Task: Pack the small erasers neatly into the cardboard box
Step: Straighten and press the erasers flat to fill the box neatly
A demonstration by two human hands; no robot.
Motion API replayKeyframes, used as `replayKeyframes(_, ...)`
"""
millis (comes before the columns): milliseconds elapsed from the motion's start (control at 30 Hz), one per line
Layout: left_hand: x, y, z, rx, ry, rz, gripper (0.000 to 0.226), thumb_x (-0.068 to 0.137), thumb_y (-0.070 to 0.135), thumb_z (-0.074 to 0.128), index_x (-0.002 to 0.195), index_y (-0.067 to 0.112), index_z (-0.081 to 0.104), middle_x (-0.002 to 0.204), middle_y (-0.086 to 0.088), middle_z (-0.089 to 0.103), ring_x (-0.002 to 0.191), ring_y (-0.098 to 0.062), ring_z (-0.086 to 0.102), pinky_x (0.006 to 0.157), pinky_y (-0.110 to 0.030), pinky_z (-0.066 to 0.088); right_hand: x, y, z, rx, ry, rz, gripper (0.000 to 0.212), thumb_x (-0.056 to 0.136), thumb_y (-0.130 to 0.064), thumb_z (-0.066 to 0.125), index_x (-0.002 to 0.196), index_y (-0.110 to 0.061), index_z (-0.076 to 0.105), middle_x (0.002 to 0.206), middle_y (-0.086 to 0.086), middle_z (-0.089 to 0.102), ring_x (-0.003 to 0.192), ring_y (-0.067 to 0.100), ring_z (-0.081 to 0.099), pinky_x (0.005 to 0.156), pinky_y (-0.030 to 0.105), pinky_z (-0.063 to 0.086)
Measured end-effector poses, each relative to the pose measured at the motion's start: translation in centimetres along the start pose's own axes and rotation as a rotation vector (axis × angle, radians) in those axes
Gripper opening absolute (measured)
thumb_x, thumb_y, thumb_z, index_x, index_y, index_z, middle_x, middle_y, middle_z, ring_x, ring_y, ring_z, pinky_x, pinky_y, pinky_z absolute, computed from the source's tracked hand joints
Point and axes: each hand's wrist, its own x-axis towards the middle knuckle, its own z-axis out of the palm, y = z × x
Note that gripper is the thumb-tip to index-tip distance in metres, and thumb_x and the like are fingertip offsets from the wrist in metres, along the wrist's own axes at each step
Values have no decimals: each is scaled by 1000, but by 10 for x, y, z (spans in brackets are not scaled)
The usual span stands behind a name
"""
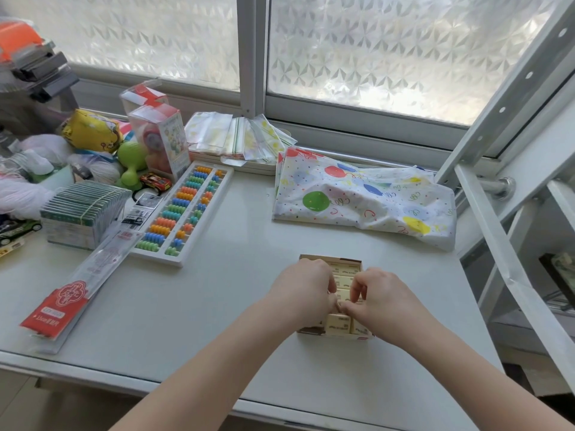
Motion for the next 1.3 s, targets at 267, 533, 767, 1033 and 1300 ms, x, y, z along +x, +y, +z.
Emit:
replayKeyframes(267, -6, -28, -12, -431, 155, -102, 13, 85, 20, 63, 91, 17, 74, 81, 3, 72, 76, -9, 65, 76, -25, 54, -2, -2, -2, -3, -2, -9, 14, 77, -27, 63, 69, -19, 55, 75, -8, 45, 76, 13, 48, 56, 15, 32)
replayKeyframes(533, -8, -36, -11, -658, 120, -185, 10, 86, 18, 65, 88, 16, 74, 84, -7, 74, 69, -10, 62, 68, -25, 53, -2, -3, -11, 31, -24, -17, 15, 76, -33, 67, 76, -19, 60, 78, -6, 54, 71, 11, 49, 62, 22, 38)
replayKeyframes(767, -7, -26, -9, -766, 106, -157, 9, 85, 18, 66, 94, 18, 65, 78, -5, 71, 69, -14, 65, 73, -34, 54, -5, -12, -23, 149, 91, -399, 34, 73, -21, 72, 106, -29, 66, 85, -17, 64, 79, 3, 53, 70, 11, 37)
replayKeyframes(1033, -18, -14, 0, -1031, 107, -59, 36, 80, -7, 58, 108, 15, 61, 102, -4, 72, 88, -12, 69, 77, -22, 56, 0, -14, -24, 723, 51, 75, 34, 76, -12, 71, 108, -20, 63, 77, 11, 68, 62, 15, 67, 61, 26, 56)
replayKeyframes(1300, -15, -19, 7, -850, 199, 0, 26, 80, 4, 69, 100, 20, 70, 83, -7, 75, 74, -15, 72, 79, -30, 58, -2, -15, -23, 861, -54, 213, 9, 82, -19, 66, 85, -11, 68, 75, 5, 71, 60, 12, 66, 53, 23, 53)
